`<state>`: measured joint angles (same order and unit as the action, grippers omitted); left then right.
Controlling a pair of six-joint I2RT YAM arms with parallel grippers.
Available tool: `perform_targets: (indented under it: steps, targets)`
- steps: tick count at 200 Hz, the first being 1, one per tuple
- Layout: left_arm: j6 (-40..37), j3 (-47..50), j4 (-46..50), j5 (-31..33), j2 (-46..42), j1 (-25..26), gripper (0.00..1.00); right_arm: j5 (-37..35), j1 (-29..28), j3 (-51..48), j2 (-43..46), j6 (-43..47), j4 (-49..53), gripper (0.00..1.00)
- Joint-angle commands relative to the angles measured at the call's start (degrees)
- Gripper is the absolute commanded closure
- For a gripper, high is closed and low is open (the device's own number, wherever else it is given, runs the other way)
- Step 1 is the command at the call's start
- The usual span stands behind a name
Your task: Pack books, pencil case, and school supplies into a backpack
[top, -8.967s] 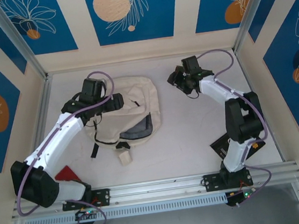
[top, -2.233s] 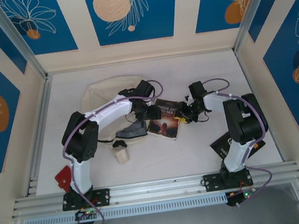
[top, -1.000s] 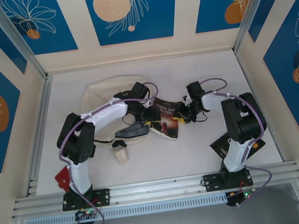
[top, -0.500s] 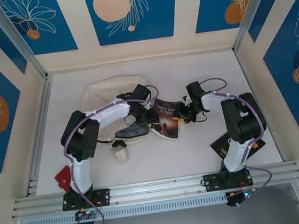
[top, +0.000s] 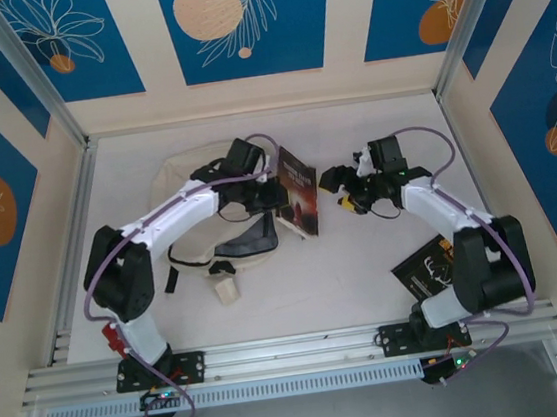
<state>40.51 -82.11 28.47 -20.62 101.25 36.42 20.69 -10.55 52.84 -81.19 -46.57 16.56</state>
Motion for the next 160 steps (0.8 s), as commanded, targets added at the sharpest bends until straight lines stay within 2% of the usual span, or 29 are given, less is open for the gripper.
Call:
perform_targets:
  steps: [1,45,85,120,137,160]
  targets:
    - [5.22,-0.01,-8.49,1.92,-4.85,-2.90,1.00,6.70,0.02,-1.95,4.81,-7.44,-7.41,0.13]
    - [14.47,5.35,-21.28,7.78,-11.48,-5.11,1.00,10.69,-3.79,-7.18,6.68,-27.69,-29.57,0.09]
    - [21.75,9.07,-31.77,11.82,-14.47,-5.23,1.00,6.33,-9.01,-8.44,4.14,-40.53,-42.69,0.09]
    - [26.68,11.90,-38.52,13.74,-15.68,-5.29,1.00,5.05,-10.23,-7.36,-2.02,-50.80,-55.58,0.09]
    - [27.89,12.70,-40.43,14.42,-16.15,-5.22,1.00,4.15,-11.00,-5.61,-4.59,-53.15,-58.24,0.10]
    - [29.42,13.95,-42.25,15.97,-16.86,-5.23,1.00,2.61,-12.18,-2.00,-7.13,-53.45,-56.75,0.17]
